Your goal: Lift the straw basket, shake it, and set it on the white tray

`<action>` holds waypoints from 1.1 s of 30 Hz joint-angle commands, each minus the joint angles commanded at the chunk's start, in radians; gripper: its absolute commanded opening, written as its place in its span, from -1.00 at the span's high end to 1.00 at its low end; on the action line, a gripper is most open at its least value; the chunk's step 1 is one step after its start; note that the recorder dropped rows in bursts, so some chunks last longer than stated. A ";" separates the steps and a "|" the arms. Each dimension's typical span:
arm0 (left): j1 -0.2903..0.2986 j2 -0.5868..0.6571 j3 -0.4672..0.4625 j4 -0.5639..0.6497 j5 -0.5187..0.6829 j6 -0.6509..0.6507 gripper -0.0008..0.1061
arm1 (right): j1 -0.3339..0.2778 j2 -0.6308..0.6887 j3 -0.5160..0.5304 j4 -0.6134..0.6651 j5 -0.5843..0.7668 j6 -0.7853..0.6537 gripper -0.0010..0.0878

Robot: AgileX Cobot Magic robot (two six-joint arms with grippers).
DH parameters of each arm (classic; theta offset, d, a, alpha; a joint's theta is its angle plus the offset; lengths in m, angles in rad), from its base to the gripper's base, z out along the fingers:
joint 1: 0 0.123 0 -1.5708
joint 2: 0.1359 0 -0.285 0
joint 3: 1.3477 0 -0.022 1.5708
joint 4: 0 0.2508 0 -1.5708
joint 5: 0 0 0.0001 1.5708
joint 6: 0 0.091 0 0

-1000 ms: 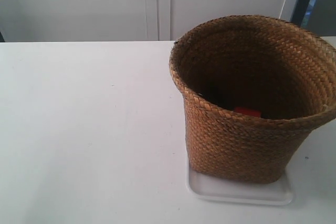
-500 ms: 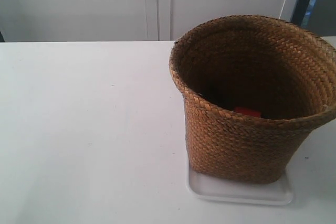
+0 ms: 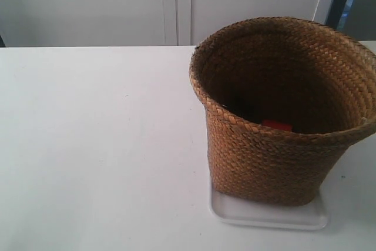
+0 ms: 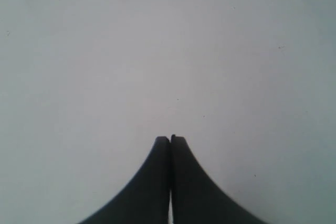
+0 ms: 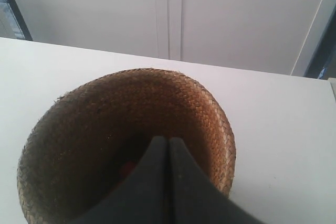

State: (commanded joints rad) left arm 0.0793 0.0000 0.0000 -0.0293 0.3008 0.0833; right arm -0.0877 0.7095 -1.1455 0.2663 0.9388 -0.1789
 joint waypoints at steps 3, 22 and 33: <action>0.000 0.000 0.000 0.000 0.000 0.000 0.99 | 0.000 0.000 0.000 0.000 0.000 0.000 0.98; 0.000 0.000 0.000 0.000 0.000 0.000 0.99 | 0.000 -0.006 0.000 -0.009 -0.004 0.000 0.98; 0.000 0.000 0.000 0.000 0.000 0.000 0.99 | 0.000 -0.246 0.117 -0.002 -0.178 0.000 0.98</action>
State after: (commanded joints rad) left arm 0.0793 0.0000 0.0000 -0.0293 0.3008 0.0833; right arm -0.0877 0.4634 -1.0283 0.2645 0.7611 -0.1794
